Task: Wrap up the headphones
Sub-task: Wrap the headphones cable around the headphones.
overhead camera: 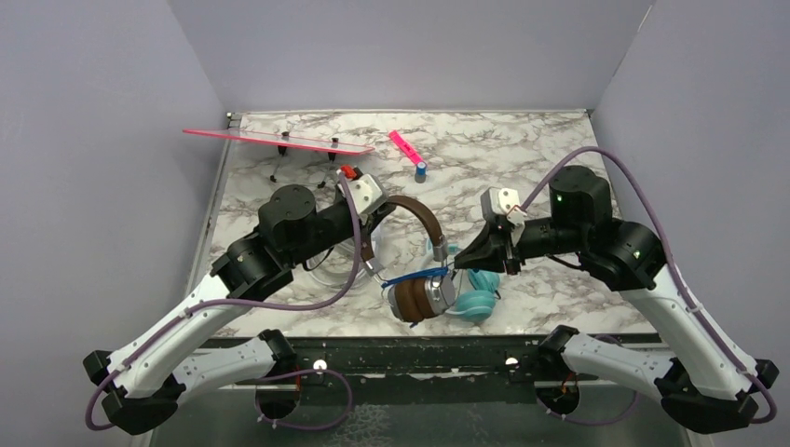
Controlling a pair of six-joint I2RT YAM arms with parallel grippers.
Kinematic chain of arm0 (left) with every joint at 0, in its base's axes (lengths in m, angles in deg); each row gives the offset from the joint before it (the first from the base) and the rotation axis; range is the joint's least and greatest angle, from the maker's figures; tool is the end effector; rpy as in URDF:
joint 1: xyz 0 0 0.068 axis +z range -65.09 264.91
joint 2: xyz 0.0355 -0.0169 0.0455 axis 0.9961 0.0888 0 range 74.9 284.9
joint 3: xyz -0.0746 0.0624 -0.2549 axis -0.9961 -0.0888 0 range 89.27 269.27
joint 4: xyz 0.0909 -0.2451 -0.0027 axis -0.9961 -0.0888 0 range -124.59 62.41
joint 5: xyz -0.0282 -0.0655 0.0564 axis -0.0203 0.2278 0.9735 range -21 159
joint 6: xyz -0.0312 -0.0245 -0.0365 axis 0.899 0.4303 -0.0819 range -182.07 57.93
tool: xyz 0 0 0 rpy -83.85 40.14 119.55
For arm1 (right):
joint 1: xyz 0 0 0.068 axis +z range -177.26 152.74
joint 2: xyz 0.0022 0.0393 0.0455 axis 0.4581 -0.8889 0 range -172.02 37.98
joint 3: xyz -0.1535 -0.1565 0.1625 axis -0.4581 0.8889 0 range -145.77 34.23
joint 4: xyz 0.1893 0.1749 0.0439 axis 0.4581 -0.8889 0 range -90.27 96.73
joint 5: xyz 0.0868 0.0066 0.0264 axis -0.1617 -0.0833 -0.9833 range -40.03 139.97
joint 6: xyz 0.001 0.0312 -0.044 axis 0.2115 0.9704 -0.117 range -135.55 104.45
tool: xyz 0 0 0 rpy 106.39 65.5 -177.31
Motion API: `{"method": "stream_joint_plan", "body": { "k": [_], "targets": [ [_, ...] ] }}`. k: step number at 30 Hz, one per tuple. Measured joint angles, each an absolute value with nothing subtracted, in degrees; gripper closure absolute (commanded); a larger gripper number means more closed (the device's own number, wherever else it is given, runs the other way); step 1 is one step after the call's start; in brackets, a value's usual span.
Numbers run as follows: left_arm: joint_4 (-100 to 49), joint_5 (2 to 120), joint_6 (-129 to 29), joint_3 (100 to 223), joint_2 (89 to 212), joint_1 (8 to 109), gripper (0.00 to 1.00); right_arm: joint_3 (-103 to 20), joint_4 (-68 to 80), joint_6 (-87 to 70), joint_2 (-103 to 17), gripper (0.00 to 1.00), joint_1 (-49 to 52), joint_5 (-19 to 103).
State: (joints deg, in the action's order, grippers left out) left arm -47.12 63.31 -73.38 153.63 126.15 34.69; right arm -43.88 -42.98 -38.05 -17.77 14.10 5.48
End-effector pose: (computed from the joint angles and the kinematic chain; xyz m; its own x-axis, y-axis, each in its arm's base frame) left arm 0.1178 -0.1471 0.4212 0.0922 0.1943 -0.9766 0.8258 0.5332 0.1840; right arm 0.1062 0.1267 0.4348 0.0406 -0.3280 -0.9438 -0.9991 -0.0015 -0.0424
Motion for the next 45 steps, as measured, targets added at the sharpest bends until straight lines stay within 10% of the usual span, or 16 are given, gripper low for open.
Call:
{"method": "stream_joint_plan", "body": {
  "k": [18,21,34,45],
  "targets": [
    [-46.9,60.4,-56.9,154.5,126.8,34.7,1.0,-36.8,-28.1,-29.3,-10.7,0.81,14.1,5.7],
    [-45.9,61.6,-54.1,154.2,126.7,34.7,1.0,-35.1,-26.1,-27.2,-8.9,0.64,14.1,7.7],
    [-41.2,69.1,-41.3,152.5,127.3,34.7,1.0,-31.8,-21.9,-15.3,-6.2,0.57,14.0,26.5],
    [-40.8,81.8,-36.4,149.6,127.8,34.7,1.0,-35.0,-28.4,-8.5,-6.1,0.23,14.0,52.1]
  ]
}}
